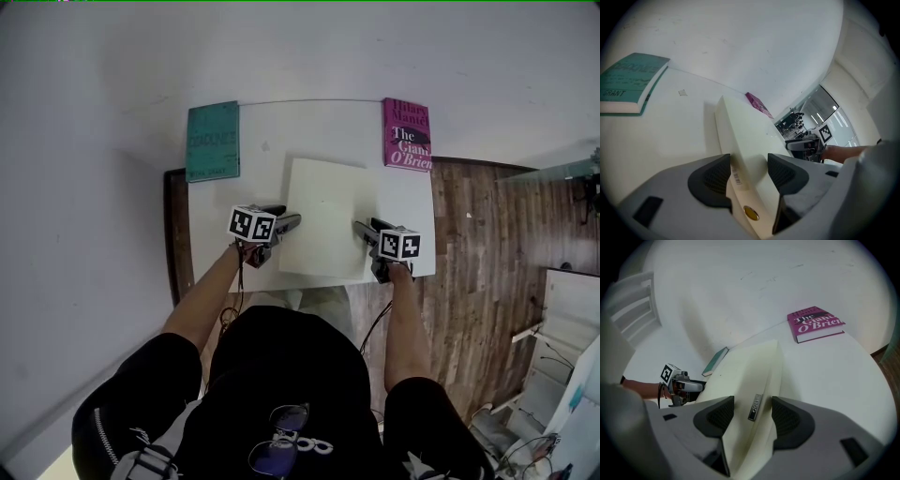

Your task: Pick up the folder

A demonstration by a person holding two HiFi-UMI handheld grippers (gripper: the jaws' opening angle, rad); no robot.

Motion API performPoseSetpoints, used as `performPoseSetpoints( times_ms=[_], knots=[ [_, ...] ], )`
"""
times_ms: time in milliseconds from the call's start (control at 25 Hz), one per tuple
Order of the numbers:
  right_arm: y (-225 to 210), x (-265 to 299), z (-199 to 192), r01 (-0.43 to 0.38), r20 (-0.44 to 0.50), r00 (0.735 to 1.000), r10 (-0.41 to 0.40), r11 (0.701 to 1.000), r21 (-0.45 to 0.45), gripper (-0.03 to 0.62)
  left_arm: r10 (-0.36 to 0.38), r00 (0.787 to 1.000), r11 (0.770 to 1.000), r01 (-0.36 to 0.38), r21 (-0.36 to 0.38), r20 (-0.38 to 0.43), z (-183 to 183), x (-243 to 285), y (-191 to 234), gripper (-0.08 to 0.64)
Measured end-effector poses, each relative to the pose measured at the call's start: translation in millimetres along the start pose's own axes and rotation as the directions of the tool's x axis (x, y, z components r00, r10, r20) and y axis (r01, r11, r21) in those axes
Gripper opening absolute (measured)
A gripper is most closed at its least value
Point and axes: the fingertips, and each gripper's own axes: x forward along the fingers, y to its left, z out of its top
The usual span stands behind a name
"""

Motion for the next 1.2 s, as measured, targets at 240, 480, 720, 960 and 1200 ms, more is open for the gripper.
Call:
performPoseSetpoints(
  times_ms=[240, 480, 720, 960, 1200],
  knots=[
    [0, 6, -2, -0.02, -0.033, 0.999, 0.021, 1.0, 0.002, 0.245, 0.009, 1.0, 1.0, -0.009, -0.015, -0.015, 0, 3, 2, 0.25],
    [3, 7, -1, -0.032, -0.015, 0.999, 0.032, 0.999, 0.018, 0.245, 0.011, 1.0, 1.0, -0.012, -0.021, -0.029, 0, 3, 2, 0.25],
    [3, 5, -1, -0.036, -0.012, 0.999, 0.037, 0.999, 0.021, 0.245, 0.023, 0.999, 0.999, -0.024, -0.025, -0.028, 0, 3, 0, 0.249],
    [3, 5, 3, -0.021, -0.016, 1.0, 0.022, 1.0, 0.023, 0.245, 0.042, 0.999, 0.999, -0.042, -0.025, -0.012, 3, 2, -1, 0.249],
    [6, 7, 12, -0.003, -0.004, 1.0, 0.003, 1.0, 0.002, 0.245, 0.062, 0.998, 0.998, -0.062, -0.015, -0.001, 8, -2, -1, 0.249]
  ],
)
